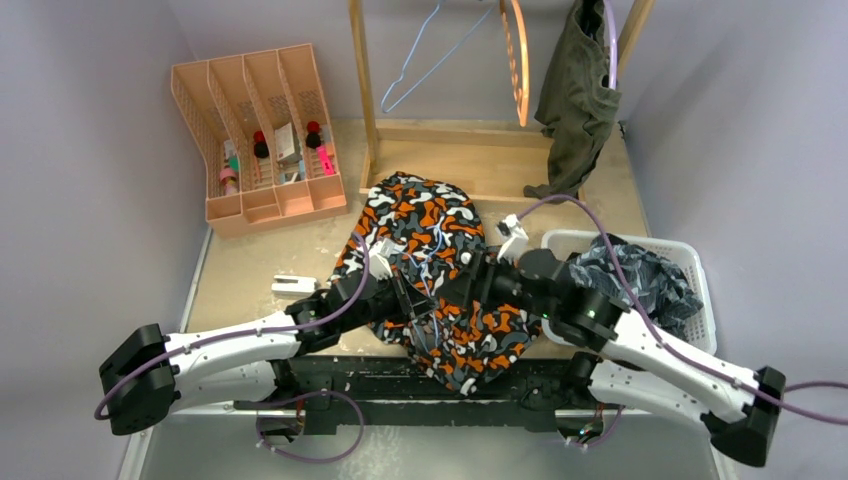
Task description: Remove the shorts from the hanger
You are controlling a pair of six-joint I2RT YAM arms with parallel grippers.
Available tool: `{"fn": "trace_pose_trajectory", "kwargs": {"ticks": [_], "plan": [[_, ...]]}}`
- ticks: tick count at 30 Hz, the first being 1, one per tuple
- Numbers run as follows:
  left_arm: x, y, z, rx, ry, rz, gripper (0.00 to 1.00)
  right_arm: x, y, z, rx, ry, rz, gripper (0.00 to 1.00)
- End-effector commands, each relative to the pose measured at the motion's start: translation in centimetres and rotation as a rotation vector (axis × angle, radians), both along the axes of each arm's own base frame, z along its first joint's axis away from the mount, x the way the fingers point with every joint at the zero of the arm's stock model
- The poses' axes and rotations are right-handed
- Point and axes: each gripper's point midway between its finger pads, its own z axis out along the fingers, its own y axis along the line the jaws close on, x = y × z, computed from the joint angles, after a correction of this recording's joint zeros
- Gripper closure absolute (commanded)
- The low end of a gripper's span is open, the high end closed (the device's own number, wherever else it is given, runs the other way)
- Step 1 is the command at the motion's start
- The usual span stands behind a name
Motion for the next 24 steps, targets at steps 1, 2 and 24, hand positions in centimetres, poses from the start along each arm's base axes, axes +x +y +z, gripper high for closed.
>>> {"fn": "trace_pose_trajectory", "kwargs": {"ticks": [1, 2, 24], "plan": [[0.8, -0.2, 2.1, -0.035, -0.065, 0.021, 1.00, -4.6, -1.3, -2.6, 0.055, 0.119, 0.117, 0.27], [0.9, -0.2, 2.1, -0.034, -0.064, 0.022, 1.00, -5.4, -1.4, -2.8, 0.077, 0.131, 0.147, 0.27], [1.2, 0.1, 1.9, 0.010, -0.077, 0.038, 1.00, -9.4, 1.1, -6.3, -0.003, 0.152, 0.547, 0.38]]}}
